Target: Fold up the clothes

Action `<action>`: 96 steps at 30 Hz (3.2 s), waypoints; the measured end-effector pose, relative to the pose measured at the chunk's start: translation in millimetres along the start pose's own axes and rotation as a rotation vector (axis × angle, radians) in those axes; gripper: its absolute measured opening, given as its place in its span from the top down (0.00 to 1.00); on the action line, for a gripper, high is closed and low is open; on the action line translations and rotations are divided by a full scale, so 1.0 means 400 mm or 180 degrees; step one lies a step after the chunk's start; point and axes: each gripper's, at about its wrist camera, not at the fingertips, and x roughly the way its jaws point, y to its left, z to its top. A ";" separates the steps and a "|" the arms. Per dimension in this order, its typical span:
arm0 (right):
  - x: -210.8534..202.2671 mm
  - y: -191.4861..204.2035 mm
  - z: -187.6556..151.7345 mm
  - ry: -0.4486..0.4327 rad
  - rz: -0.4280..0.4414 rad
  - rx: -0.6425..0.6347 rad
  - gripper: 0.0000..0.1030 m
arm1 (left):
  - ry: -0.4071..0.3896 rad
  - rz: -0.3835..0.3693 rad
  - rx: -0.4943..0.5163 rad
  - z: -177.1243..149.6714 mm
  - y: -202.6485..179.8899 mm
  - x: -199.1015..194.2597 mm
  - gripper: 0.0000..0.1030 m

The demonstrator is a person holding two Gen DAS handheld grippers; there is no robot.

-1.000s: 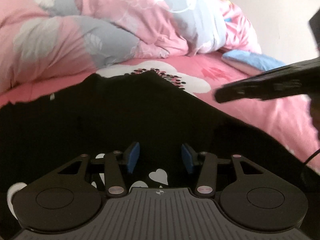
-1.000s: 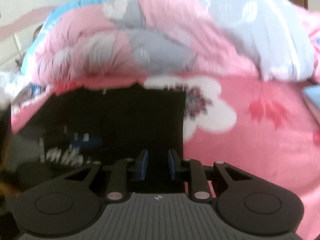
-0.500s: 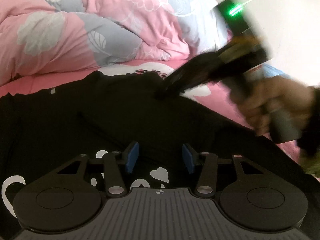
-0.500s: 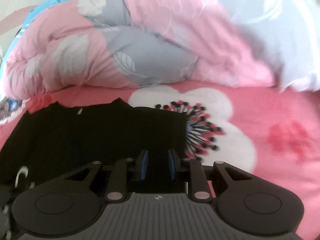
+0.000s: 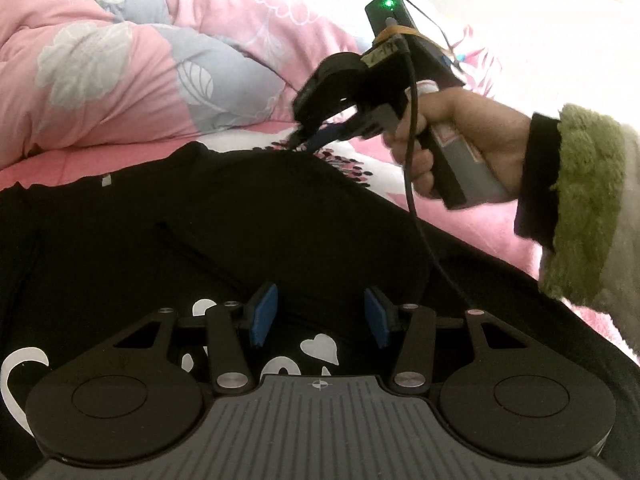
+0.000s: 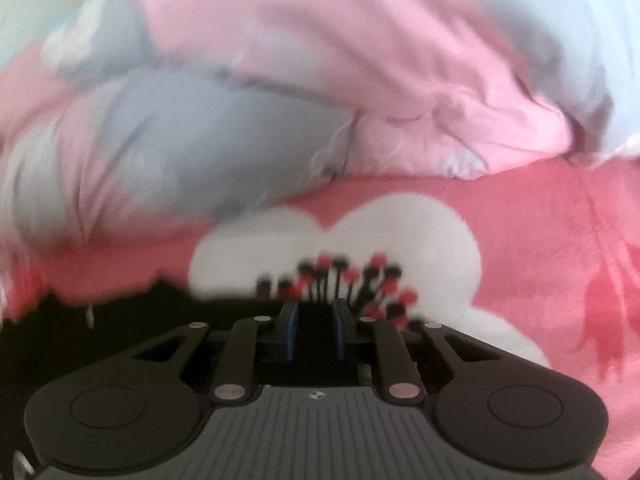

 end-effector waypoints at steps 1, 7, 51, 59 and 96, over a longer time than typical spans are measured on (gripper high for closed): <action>-0.007 -0.009 0.006 -0.0017 -0.0068 0.0019 0.82 | -0.0001 -0.0005 -0.0008 0.001 0.000 -0.001 0.53; -0.113 -0.065 -0.040 0.0114 0.0119 0.0065 0.81 | -0.0002 -0.0047 -0.0072 0.004 0.009 -0.001 0.53; -0.486 -0.163 -0.445 0.0241 0.1272 0.1000 0.80 | -0.0115 -0.0129 -0.0670 0.065 0.084 -0.036 0.50; -0.387 -0.116 -0.410 0.0129 0.1674 0.1056 0.80 | 0.0260 0.0287 -0.1087 0.132 0.188 0.073 0.51; -0.718 -0.145 -0.833 -0.0082 0.1747 0.1560 0.78 | 0.0336 0.1193 -0.1105 -0.187 0.091 -0.648 0.37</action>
